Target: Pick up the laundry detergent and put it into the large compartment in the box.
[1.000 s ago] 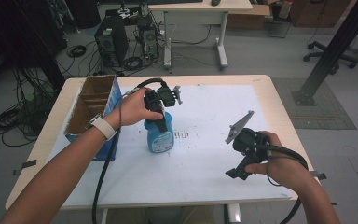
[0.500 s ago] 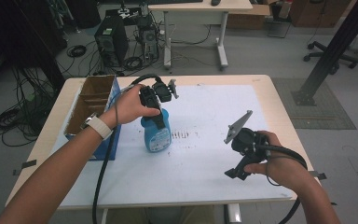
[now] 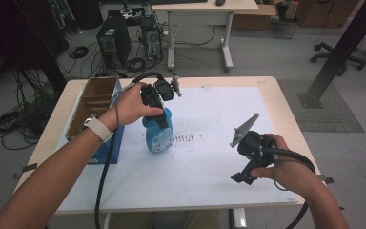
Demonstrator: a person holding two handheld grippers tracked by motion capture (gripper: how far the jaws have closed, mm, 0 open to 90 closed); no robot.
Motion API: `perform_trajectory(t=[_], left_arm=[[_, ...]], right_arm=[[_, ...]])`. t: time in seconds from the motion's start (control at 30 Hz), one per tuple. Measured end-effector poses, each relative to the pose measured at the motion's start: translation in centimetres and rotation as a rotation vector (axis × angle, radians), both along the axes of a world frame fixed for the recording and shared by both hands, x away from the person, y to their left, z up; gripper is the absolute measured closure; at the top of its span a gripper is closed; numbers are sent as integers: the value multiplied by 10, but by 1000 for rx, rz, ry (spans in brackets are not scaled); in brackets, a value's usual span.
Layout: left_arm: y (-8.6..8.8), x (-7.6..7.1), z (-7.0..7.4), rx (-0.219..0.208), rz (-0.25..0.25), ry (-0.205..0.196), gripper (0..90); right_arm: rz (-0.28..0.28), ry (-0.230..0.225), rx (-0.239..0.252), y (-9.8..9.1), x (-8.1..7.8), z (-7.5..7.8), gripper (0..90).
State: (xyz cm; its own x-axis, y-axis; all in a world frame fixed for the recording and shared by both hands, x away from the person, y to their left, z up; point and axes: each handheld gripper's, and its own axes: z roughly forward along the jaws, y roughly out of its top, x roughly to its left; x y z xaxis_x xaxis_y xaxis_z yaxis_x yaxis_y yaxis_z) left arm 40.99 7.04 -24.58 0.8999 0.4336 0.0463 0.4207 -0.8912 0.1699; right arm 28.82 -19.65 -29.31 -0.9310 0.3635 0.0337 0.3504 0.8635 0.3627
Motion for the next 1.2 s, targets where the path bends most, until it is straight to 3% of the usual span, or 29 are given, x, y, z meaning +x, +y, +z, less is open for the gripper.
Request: perform_trajectory(t=[0.33,0.6,0.77,1.2], left_arm=[[-5,-7,11,-4,1,-9,373],[-6,-12,20,7,39,-15,373],[-2,-12,28,-11,94,-8,373],[1,-17,49,-28,144,-24,373]], right_arm=[[9,-3,4,2,0,0,102],[10,-4,4,2,-1,0,102],[10,-8,6,2,-2,2,101],[14,-10,7,2,-1,2,102]])
